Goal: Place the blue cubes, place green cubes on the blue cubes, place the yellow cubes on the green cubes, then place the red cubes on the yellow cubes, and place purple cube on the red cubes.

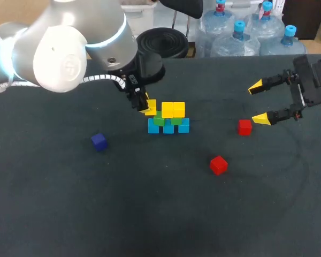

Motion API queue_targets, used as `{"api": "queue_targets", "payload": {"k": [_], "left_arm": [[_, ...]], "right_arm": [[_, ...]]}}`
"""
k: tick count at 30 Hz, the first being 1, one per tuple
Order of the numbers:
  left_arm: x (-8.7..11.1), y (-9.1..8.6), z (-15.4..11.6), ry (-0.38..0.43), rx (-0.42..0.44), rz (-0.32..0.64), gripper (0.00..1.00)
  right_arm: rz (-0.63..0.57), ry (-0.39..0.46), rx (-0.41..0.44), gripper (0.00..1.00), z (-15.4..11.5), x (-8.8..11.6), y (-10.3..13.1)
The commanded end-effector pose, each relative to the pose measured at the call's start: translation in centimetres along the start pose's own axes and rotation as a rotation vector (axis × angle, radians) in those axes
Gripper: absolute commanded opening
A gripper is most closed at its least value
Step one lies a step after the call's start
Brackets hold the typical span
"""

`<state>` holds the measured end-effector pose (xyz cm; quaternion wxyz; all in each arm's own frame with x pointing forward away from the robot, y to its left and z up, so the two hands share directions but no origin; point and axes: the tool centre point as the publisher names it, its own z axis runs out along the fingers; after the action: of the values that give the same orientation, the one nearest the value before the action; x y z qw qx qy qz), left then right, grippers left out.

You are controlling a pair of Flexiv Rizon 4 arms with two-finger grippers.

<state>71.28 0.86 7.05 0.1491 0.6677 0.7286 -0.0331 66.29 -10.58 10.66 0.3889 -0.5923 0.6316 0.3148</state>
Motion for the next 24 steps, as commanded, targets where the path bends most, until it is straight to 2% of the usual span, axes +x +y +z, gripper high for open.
{"api": "queue_targets", "payload": {"k": [1,24], "left_arm": [[-0.32,0.37,0.30,0.009,0.004,-0.001,0.00],[-0.57,0.49,1.01,0.011,0.013,-0.003,0.00]], "right_arm": [[-0.001,-0.001,0.001,1.00,0.05,0.02,0.01],[-0.001,-0.001,0.001,1.00,0.05,0.02,0.01]]}}
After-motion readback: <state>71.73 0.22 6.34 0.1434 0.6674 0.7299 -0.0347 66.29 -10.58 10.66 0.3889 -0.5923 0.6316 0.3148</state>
